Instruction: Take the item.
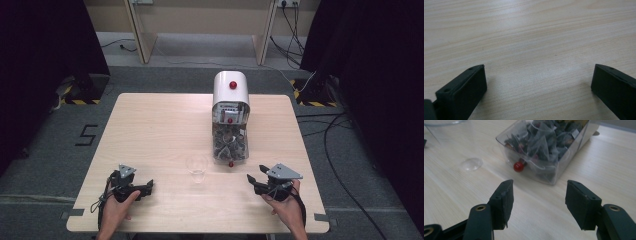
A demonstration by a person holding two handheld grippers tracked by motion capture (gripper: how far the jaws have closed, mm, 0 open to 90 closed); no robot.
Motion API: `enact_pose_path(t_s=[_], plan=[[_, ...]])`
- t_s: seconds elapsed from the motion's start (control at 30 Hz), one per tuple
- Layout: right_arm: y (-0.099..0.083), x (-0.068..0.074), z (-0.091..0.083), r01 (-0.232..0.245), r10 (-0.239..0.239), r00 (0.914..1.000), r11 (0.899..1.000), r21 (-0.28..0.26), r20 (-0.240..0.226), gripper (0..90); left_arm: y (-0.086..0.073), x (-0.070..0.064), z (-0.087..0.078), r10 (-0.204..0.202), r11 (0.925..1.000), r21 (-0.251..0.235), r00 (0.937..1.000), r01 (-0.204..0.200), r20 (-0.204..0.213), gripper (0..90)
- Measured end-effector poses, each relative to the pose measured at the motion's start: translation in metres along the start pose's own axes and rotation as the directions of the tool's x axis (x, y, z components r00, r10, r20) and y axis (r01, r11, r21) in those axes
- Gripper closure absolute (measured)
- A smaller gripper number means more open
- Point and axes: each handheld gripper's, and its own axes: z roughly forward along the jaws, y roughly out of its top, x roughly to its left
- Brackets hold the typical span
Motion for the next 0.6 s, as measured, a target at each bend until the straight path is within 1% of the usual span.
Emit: enact_pose_path(t_s=[0.07,0.2,0.23,0.33,0.5,0.6], plan=[[0.003,0.001,0.0,0.006,-0.006,1.0,1.0,-0.007,-0.002,42.1,0.0,0.0,0.0,0.0,1.0,0.0,1.0,0.0,0.0,0.0],[0.014,0.005,0.005,0.024,-0.025,0.9992,0.999,-0.032,-0.031,45.6,0.0,0.0,0.0,0.0,1.0,0.0,1.0,0.0,-0.001,0.0],[0.014,0.005,0.005,0.024,-0.025,0.9992,0.999,-0.032,-0.031,45.6,0.0,0.0,0.0,0.0,1.0,0.0,1.0,0.0,-0.001,0.0],[0.019,0.007,0.008,0.033,-0.036,0.9981,0.998,-0.048,-0.05,48.0,0.0,0.0,0.0,0.0,1.0,0.0,1.0,0.0,-0.001,0.0],[0.023,0.008,0.01,0.037,-0.041,0.9977,0.998,-0.058,-0.055,49.8,0.0,0.0,0.0,-0.002,1.0,-0.002,1.0,0.002,-0.002,0.0],[0.03,0.008,0.013,0.043,-0.047,0.9973,0.997,-0.07,-0.056,50.4,0.0,0.0,0.0,0.0,1.0,0.0,1.0,0.0,-0.001,0.0]])
